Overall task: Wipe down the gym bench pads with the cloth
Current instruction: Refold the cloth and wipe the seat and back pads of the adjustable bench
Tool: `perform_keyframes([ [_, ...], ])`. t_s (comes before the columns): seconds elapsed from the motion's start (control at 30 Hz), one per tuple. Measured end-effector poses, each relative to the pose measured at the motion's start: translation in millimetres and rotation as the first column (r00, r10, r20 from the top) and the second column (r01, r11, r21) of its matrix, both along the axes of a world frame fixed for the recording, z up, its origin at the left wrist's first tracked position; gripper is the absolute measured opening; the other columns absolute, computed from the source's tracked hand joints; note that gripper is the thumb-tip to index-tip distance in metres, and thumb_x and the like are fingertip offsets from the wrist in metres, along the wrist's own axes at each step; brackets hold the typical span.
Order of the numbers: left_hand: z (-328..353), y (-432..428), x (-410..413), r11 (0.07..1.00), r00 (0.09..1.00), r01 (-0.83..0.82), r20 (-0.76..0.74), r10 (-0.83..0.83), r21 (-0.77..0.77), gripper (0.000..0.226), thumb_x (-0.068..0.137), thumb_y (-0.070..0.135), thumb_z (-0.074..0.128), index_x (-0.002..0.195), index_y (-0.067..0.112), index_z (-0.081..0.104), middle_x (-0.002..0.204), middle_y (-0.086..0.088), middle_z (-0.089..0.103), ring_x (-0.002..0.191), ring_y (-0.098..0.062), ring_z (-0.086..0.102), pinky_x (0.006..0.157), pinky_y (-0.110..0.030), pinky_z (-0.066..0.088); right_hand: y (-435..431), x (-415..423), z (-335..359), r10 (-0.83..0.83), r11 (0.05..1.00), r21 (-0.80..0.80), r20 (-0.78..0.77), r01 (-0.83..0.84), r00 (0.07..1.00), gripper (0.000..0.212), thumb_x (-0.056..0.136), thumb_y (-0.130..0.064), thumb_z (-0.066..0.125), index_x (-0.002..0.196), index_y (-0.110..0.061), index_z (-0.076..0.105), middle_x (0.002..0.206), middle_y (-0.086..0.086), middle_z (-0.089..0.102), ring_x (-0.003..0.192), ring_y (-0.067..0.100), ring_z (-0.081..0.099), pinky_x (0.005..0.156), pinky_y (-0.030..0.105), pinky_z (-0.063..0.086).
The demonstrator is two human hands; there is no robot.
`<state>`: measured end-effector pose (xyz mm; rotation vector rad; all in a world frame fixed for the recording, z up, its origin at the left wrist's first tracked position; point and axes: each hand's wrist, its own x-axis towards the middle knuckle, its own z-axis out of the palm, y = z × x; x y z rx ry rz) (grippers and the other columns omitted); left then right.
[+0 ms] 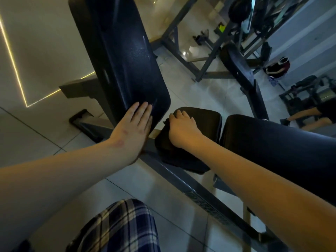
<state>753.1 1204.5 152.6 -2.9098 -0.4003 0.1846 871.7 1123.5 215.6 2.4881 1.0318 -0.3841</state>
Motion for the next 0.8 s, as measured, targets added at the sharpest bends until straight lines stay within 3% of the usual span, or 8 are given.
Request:
perform_keyframes([
  [0.1, -5, 4, -3, 0.993, 0.999, 0.047, -0.016, -0.046, 0.107, 0.090, 0.100, 0.063, 0.021, 0.151, -0.003, -0.013, 0.157, -0.028, -0.025, 0.147, -0.041, -0.020, 0.115, -0.050, -0.017, 26, 9, -21, -0.088, 0.996, 0.021, 0.064, 0.087, 0.994, 0.065, 0.098, -0.015, 0.045, 0.153, -0.003, 0.014, 0.160, 0.022, 0.006, 0.149, 0.036, 0.000, 0.120, 0.054, 0.005],
  [0.23, -9, 7, -7, 0.992, 0.999, 0.047, -0.009, -0.046, 0.120, 0.084, 0.102, 0.056, 0.023, 0.153, -0.001, -0.013, 0.157, -0.026, -0.027, 0.147, -0.040, -0.020, 0.116, -0.048, -0.017, 36, 7, -32, -0.165, 0.986, 0.047, 0.119, 0.160, 0.979, 0.061, 0.100, -0.018, 0.040, 0.152, 0.000, 0.013, 0.159, 0.025, 0.005, 0.148, 0.038, -0.001, 0.119, 0.054, 0.005],
  [0.4, -5, 11, -9, 0.981, 0.997, 0.075, -0.005, -0.075, 0.181, 0.072, 0.105, 0.040, 0.021, 0.152, 0.000, -0.017, 0.157, -0.026, -0.026, 0.147, -0.039, -0.020, 0.118, -0.047, -0.014, 13, -20, -20, -0.072, 0.997, 0.016, -0.004, 0.072, 0.997, 0.071, 0.094, -0.018, 0.053, 0.153, -0.005, 0.017, 0.160, 0.021, 0.008, 0.148, 0.035, 0.003, 0.120, 0.053, 0.006],
  [0.53, -6, 13, -11, 0.969, 0.994, 0.109, 0.009, -0.113, 0.222, 0.064, 0.105, 0.028, 0.015, 0.150, -0.002, -0.018, 0.158, -0.027, -0.024, 0.147, -0.041, -0.018, 0.117, -0.048, -0.014, -20, -48, -5, 0.046, 0.999, 0.020, -0.016, -0.046, 0.999, 0.071, 0.095, -0.019, 0.051, 0.154, -0.008, 0.014, 0.161, 0.019, 0.005, 0.149, 0.033, 0.002, 0.121, 0.050, 0.007],
  [0.7, -14, 15, -8, 0.971, 0.993, 0.103, 0.038, -0.114, 0.217, 0.061, 0.098, 0.027, -0.003, 0.150, 0.000, -0.020, 0.159, -0.023, -0.023, 0.148, -0.039, -0.017, 0.117, -0.048, -0.014, -1, -39, -11, -0.021, 1.000, -0.009, 0.006, 0.021, 1.000, 0.074, 0.096, -0.020, 0.050, 0.155, -0.006, 0.008, 0.161, 0.021, 0.001, 0.149, 0.034, -0.004, 0.120, 0.053, 0.003],
  [0.8, -13, 15, -6, 0.976, 0.994, 0.094, 0.033, -0.103, 0.197, 0.067, 0.105, 0.032, 0.017, 0.151, -0.002, -0.018, 0.158, -0.024, -0.025, 0.147, -0.041, -0.019, 0.117, -0.047, -0.014, 20, -17, -21, -0.079, 0.997, 0.011, 0.026, 0.078, 0.997, 0.072, 0.095, -0.016, 0.050, 0.155, -0.006, 0.009, 0.161, 0.021, -0.001, 0.149, 0.035, -0.006, 0.120, 0.054, 0.002],
])
